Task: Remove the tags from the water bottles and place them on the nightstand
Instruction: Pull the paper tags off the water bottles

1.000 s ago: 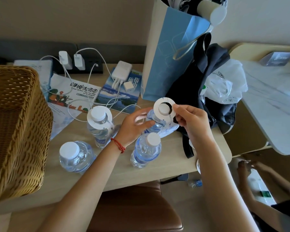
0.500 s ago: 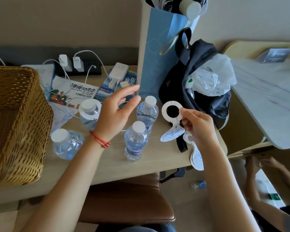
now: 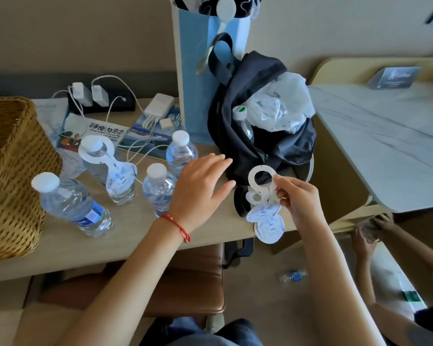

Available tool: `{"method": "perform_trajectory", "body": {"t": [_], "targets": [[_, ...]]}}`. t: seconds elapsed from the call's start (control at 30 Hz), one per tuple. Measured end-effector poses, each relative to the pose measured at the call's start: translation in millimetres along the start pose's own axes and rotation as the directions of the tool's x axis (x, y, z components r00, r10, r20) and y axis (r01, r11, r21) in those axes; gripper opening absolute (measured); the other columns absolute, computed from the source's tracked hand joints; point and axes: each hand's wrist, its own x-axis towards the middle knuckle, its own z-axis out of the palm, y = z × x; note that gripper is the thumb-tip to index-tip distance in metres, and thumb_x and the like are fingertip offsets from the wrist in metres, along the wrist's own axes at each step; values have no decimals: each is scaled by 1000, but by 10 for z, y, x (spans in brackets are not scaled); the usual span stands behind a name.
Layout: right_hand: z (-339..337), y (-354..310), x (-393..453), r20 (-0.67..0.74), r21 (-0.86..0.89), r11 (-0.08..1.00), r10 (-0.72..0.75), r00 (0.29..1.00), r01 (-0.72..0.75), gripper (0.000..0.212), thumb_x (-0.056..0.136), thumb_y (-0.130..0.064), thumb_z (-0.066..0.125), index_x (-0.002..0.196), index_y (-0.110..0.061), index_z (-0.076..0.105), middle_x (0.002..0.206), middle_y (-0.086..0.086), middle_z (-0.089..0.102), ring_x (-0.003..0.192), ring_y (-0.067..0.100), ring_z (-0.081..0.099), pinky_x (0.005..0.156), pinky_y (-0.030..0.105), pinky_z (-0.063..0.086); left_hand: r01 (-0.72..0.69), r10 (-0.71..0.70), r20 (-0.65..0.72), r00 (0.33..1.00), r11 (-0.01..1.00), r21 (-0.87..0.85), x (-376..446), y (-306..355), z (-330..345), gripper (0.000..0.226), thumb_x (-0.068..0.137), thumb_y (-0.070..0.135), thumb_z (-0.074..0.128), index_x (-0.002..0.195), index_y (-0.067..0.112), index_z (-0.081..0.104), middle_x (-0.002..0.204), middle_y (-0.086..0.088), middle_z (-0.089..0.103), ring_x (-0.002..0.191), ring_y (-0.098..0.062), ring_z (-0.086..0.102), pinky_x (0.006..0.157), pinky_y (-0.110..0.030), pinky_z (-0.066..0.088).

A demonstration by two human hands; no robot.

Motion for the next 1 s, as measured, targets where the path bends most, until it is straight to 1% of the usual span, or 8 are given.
{"method": "perform_trajectory", "body": {"t": [0.13,0.27,0.43,0.63,0.7,0.83,0.93,1.0], "targets": [[-232,187,132,-33,-50,997,56,998,-58,15,78,-21,71,64,-16,69,58,0,54,59,13,46,64,30,38,67,-71,86,994,996,53,-104,76,324,40,85,25,58,119,4,58,124,-16,59,120,-33,51,97,-54,41],[-346,377,294,-66,-116,985,119,991,-126,16,77,-26,72,65,-17,67,59,0,55,61,15,47,68,31,40,116,-125,133,983,991,73,-158,108,552,41,85,26,57,119,4,57,125,-17,58,120,-33,51,98,-53,41],[-400,573,541,-59,-147,975,161,985,-168,13,81,-22,69,71,-13,68,63,0,59,60,12,49,63,28,43,143,-160,180,971,984,104,-181,84,810,41,84,24,60,118,2,57,123,-18,59,118,-34,52,98,-48,41],[-355,767,814,-115,-266,948,149,982,-175,17,83,-26,67,67,-20,66,59,-9,61,54,5,50,54,19,39,186,-210,241,948,976,117,-169,10,1028,42,85,26,60,121,4,55,126,-17,56,121,-33,49,100,-47,38],[-332,816,890,-95,-287,944,142,985,-163,18,84,-25,66,69,-17,67,61,-7,61,54,6,50,53,20,38,207,-233,256,938,970,123,-166,-25,1063,42,87,27,59,123,6,54,129,-15,54,123,-30,47,101,-46,37],[-295,869,1002,-105,-322,934,128,986,-156,22,85,-27,65,64,-21,63,64,-5,62,61,9,53,53,23,37,237,-266,270,925,962,135,-161,-77,1094,43,89,29,56,126,8,51,133,-13,51,126,-27,43,104,-45,35],[-293,906,1036,-121,-354,923,113,986,-149,17,84,-31,66,78,-15,68,69,-6,64,64,6,55,52,21,37,250,-284,283,916,957,148,-164,-107,1097,44,90,31,53,128,10,49,136,-11,49,128,-25,41,105,-45,33],[-301,927,1041,-130,-376,916,98,987,-140,20,83,-32,66,90,-13,69,76,-4,65,67,2,55,53,18,37,257,-292,290,911,954,153,-163,-120,1098,44,90,32,52,129,10,48,137,-11,48,129,-25,39,106,-45,33]]}}
